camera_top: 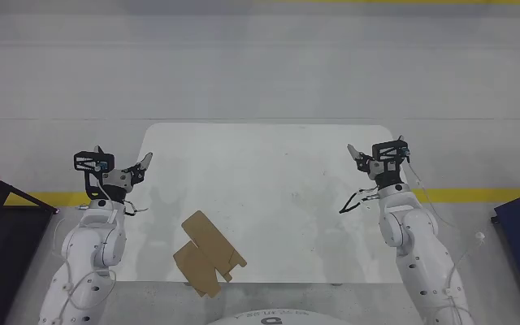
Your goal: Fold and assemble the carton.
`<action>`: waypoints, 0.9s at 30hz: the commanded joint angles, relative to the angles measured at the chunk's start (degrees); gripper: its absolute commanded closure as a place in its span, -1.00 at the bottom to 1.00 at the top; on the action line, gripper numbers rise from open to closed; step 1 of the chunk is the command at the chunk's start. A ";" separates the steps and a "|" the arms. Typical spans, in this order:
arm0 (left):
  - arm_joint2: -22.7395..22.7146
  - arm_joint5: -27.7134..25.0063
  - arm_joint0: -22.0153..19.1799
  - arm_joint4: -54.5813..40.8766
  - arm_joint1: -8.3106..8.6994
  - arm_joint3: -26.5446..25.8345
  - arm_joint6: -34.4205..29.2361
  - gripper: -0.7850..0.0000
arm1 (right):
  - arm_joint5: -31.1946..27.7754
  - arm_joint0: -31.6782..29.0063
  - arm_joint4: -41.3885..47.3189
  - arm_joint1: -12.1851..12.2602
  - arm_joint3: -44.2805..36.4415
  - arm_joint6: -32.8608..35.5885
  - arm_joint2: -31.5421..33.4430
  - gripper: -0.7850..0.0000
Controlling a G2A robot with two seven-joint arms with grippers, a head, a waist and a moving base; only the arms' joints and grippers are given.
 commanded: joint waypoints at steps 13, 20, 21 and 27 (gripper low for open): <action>0.00 0.00 0.00 0.00 0.00 0.00 0.00 -1.00 | 0.00 0.00 0.00 0.00 0.00 0.00 0.00 -1.00; -0.63 -6.44 1.18 14.60 1.03 2.52 2.12 -1.00 | 0.00 0.00 0.00 0.00 0.00 0.00 0.00 -1.00; -1.53 -7.25 0.80 14.54 1.15 3.44 2.16 -1.00 | 0.00 0.00 0.00 0.00 0.00 0.00 0.00 -1.00; -2.30 -8.56 0.00 12.30 1.18 4.08 1.88 -1.00 | 0.00 0.00 0.00 0.00 0.00 0.00 0.00 -1.00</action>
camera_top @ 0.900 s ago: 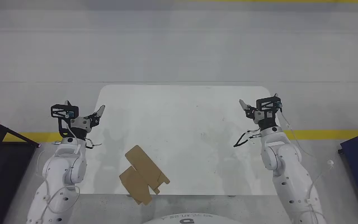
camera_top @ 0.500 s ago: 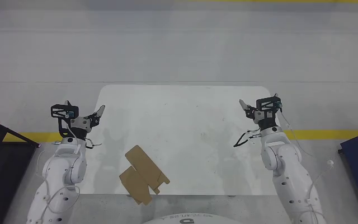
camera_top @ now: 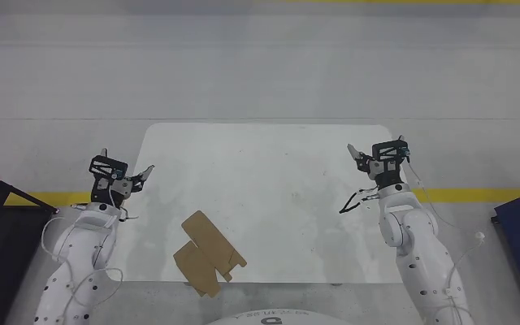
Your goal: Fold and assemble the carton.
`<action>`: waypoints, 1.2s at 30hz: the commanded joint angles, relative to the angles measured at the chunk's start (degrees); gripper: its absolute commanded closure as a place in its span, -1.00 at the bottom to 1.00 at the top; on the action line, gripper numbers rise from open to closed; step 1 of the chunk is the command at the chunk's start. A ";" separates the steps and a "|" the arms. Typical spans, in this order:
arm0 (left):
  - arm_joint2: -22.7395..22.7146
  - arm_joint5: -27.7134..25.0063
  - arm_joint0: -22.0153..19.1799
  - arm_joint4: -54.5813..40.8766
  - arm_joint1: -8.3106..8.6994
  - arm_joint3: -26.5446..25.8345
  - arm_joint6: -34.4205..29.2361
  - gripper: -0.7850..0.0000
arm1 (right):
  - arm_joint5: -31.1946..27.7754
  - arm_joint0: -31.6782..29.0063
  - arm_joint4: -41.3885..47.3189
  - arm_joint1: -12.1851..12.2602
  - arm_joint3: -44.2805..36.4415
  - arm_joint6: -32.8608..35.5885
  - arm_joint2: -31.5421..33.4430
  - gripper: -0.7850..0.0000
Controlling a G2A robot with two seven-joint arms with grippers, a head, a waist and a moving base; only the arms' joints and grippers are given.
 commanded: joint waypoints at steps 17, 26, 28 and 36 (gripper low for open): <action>-9.79 -27.27 20.40 27.56 4.11 -9.74 24.99 -1.00 | 0.00 0.00 0.00 0.00 0.00 0.00 0.00 -1.00; -10.00 -25.57 21.34 28.59 4.12 -9.66 25.74 -1.00 | 0.00 0.00 0.00 0.00 0.00 0.00 0.00 -1.00; -9.71 -25.53 21.42 29.46 4.16 -9.83 25.53 -1.00 | 0.00 0.00 0.00 0.00 0.00 0.00 0.00 -1.00; -9.53 -24.40 26.05 47.96 6.09 -13.04 35.99 -1.00 | 0.00 0.00 0.00 0.00 0.00 0.00 0.00 -1.00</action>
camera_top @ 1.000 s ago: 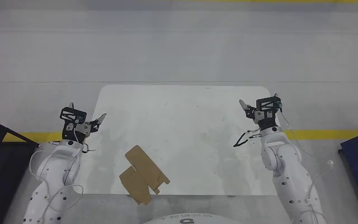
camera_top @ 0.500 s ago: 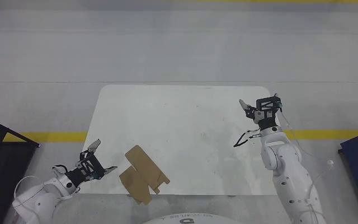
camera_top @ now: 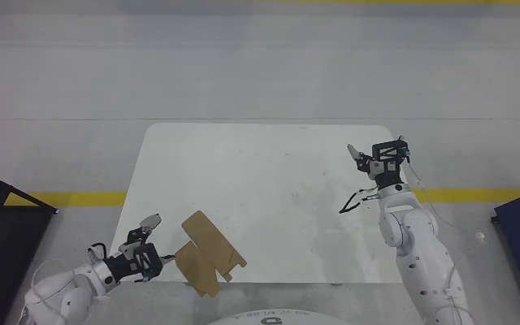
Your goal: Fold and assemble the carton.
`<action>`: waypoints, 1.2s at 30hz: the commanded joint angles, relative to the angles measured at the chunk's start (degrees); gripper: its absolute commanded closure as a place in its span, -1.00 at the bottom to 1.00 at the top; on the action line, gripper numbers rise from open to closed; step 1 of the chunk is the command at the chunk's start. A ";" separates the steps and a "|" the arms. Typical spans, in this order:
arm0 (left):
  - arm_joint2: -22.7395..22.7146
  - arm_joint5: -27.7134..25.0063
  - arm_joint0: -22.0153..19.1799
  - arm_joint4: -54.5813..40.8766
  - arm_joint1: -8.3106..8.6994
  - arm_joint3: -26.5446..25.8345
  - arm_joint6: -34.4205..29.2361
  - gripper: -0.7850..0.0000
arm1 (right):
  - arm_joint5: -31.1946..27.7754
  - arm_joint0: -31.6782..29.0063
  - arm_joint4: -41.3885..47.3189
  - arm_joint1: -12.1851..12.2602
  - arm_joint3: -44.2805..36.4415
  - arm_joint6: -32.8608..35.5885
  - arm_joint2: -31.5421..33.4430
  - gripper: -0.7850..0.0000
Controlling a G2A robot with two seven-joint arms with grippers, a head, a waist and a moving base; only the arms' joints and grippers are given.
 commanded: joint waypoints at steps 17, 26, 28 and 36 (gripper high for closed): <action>11.98 4.33 3.07 26.19 2.18 -0.65 0.07 -1.00 | 0.00 0.00 0.00 0.00 0.00 0.00 0.00 -1.00; 14.97 2.21 2.21 29.34 3.09 -0.08 2.52 -0.36 | 0.00 0.00 0.00 0.00 0.00 0.00 0.00 -1.00; 15.40 2.36 1.90 29.65 3.26 0.17 2.63 -0.26 | 0.00 0.00 0.00 0.00 0.00 0.00 0.00 -1.00; 17.46 1.84 0.52 31.21 3.95 0.93 3.28 -0.22 | 0.00 0.00 0.00 0.00 0.00 0.00 0.00 -1.00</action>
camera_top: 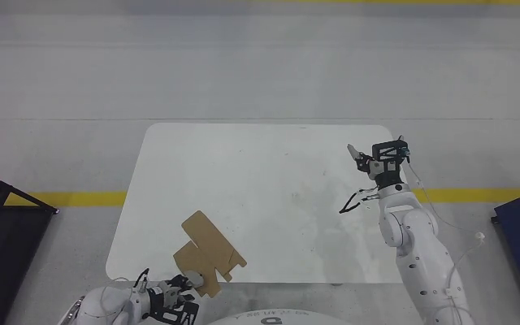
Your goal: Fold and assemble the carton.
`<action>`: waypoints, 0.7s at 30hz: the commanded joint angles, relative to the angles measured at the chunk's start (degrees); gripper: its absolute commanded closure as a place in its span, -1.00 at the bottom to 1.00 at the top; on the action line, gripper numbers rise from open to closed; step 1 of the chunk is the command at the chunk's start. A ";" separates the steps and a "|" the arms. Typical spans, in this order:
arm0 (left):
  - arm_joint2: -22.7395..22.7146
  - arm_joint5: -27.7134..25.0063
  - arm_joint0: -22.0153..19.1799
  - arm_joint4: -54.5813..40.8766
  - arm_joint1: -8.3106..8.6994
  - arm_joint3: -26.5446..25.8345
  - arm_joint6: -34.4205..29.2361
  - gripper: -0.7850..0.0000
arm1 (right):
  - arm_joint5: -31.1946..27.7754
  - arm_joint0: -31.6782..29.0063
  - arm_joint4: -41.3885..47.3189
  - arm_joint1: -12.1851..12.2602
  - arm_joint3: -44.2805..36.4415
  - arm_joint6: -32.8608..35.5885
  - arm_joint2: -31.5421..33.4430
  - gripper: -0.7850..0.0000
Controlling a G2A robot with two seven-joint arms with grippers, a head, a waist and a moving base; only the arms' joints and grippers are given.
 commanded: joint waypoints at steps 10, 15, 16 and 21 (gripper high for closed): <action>4.90 -0.56 -3.23 2.17 0.71 1.96 0.57 0.12 | 0.00 0.00 0.00 0.00 0.00 0.00 0.00 -1.00; 6.11 1.19 -3.91 1.37 0.83 2.55 -1.21 0.32 | 0.00 0.00 0.00 0.00 0.00 0.00 0.00 -1.00; 6.15 2.00 -3.75 0.88 0.83 2.57 -1.83 0.37 | 0.00 0.00 0.00 0.00 0.00 0.00 0.00 -1.00; 4.50 9.86 -0.22 -2.43 0.89 1.18 -5.68 0.66 | 0.00 0.00 0.00 0.00 0.00 0.00 0.00 -1.00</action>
